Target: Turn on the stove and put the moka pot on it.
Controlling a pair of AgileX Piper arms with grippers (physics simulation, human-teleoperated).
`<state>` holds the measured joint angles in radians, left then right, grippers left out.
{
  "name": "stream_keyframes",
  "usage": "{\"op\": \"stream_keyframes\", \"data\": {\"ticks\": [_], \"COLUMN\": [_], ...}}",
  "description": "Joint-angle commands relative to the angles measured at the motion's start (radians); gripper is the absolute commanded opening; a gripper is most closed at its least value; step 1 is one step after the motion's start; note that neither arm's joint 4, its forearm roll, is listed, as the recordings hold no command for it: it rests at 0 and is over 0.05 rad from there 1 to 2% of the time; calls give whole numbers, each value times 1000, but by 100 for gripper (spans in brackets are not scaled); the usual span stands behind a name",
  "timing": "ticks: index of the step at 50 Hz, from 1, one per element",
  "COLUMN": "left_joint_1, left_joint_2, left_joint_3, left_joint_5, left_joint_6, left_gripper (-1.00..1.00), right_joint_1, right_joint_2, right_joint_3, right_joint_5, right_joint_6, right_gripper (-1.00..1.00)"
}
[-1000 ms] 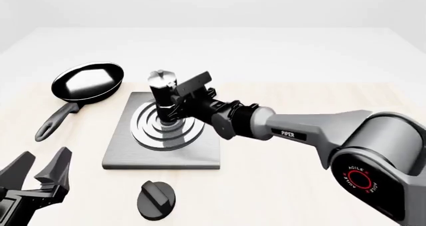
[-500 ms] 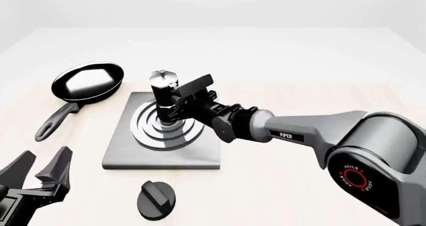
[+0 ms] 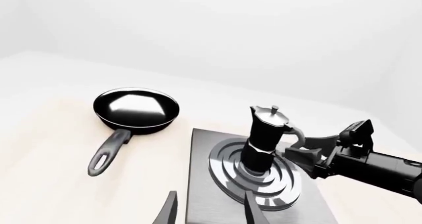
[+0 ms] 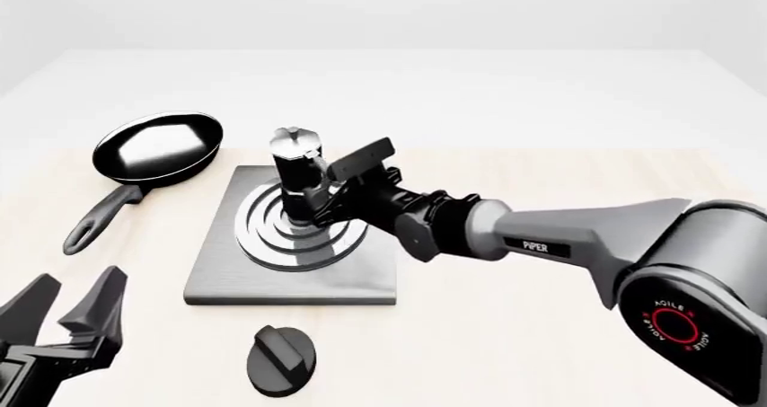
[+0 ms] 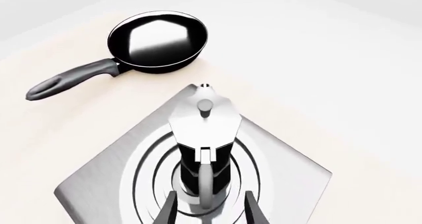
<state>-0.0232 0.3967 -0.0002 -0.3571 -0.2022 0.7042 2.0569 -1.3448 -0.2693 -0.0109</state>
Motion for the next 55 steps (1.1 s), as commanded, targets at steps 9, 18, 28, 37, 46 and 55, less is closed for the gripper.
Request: {"op": "stream_keyframes", "data": {"ticks": [9,18,28,37,46,55], "left_joint_1": [1,6,8,9,9,12], "left_joint_2": [-124,-188,-252,-319,-344,-366], "left_joint_3": [0,0,0,-1,-1,-3], "left_joint_5": [98,144,193,245,264,280], "left_joint_6": [4,6,13,29,36,38], "left_gripper": [100,100,100,100,100,100], "right_joint_1": [-15,-12,-20,-24,-63,-99], "right_joint_2": [-228,-397,-589,-771,-922,-1080], "right_joint_3": [198,333,437,503,555,599], "right_joint_5": [7,24,84,168,237,326], "right_joint_6": [-32,-30,-69,-77,-84,-87], "right_gripper": [100,100,100,100,100,100]}}
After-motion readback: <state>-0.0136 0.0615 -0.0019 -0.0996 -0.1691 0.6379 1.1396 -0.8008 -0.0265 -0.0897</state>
